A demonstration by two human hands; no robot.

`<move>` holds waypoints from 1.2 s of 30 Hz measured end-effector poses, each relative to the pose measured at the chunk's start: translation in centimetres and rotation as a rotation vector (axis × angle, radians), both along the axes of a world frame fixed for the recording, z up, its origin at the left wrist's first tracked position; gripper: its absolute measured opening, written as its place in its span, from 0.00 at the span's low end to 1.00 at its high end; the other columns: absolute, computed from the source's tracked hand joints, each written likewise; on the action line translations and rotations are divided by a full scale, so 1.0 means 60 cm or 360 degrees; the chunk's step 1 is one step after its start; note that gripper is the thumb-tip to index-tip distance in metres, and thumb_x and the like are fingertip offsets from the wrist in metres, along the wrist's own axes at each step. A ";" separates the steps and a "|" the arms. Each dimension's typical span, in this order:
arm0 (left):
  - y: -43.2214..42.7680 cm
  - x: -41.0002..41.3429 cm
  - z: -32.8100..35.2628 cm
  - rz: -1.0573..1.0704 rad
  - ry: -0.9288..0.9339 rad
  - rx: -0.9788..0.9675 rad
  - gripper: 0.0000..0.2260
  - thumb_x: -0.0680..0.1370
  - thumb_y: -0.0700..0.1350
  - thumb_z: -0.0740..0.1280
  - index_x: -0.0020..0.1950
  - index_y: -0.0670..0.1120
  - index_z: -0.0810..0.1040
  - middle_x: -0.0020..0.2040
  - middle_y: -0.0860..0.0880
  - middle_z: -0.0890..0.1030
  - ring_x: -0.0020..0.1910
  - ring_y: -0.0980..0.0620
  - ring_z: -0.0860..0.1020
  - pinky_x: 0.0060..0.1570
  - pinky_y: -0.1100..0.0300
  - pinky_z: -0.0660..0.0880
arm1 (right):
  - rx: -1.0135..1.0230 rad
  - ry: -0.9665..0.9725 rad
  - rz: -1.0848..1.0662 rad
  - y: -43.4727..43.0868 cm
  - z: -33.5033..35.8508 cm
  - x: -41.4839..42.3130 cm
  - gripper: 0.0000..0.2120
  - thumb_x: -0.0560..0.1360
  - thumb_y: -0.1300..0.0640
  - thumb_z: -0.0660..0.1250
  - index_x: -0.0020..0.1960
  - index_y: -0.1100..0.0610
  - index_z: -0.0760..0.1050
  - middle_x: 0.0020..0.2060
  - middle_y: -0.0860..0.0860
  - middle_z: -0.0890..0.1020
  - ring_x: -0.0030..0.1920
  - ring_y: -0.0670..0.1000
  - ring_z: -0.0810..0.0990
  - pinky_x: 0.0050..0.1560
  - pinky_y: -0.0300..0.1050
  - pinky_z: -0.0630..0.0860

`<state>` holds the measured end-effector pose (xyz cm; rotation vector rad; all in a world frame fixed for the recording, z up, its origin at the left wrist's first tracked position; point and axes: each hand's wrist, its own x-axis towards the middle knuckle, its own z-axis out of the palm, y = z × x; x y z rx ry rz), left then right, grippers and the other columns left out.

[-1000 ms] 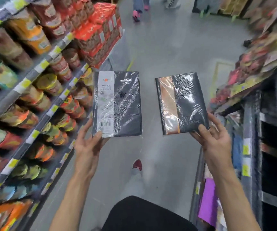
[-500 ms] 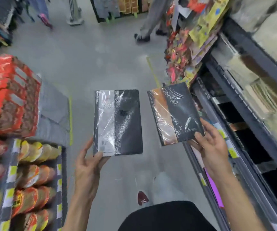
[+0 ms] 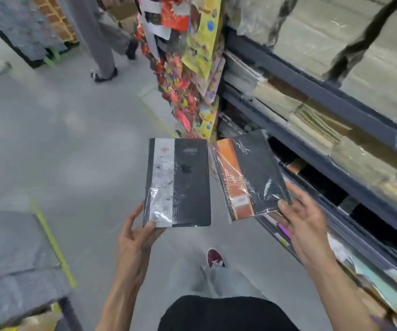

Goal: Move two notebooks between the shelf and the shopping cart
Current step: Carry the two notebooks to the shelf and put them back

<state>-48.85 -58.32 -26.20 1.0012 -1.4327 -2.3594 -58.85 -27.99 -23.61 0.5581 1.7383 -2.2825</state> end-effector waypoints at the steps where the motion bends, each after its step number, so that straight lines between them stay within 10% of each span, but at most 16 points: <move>1: -0.005 -0.017 -0.003 -0.0066 -0.0004 0.0005 0.24 0.73 0.36 0.68 0.68 0.48 0.77 0.46 0.38 0.84 0.47 0.44 0.85 0.56 0.52 0.80 | -0.0003 -0.0004 -0.0063 -0.002 -0.004 0.001 0.34 0.57 0.49 0.76 0.63 0.49 0.77 0.59 0.58 0.83 0.52 0.53 0.85 0.49 0.41 0.83; 12: -0.055 -0.195 -0.067 -0.0827 0.0033 -0.0061 0.19 0.80 0.31 0.62 0.70 0.44 0.74 0.55 0.36 0.84 0.53 0.44 0.85 0.52 0.57 0.81 | -0.0011 -0.0093 -0.0803 -0.063 -0.105 0.093 0.20 0.78 0.71 0.64 0.67 0.57 0.75 0.58 0.59 0.84 0.50 0.52 0.85 0.49 0.44 0.83; 32: 0.025 -0.406 -0.391 -0.1191 0.0461 -0.0058 0.22 0.76 0.37 0.68 0.70 0.49 0.76 0.59 0.39 0.79 0.58 0.39 0.78 0.57 0.46 0.79 | 0.0048 0.0303 -0.1627 -0.068 -0.404 0.029 0.20 0.78 0.69 0.65 0.69 0.58 0.76 0.41 0.48 0.83 0.45 0.49 0.83 0.50 0.45 0.83; 36: 0.060 -0.438 -0.420 -0.1221 0.0598 0.0006 0.21 0.80 0.32 0.63 0.72 0.43 0.73 0.68 0.40 0.76 0.62 0.40 0.78 0.52 0.56 0.80 | 0.0015 0.0389 -0.1672 -0.040 -0.431 0.004 0.20 0.79 0.69 0.65 0.68 0.56 0.76 0.47 0.52 0.83 0.49 0.51 0.83 0.51 0.44 0.82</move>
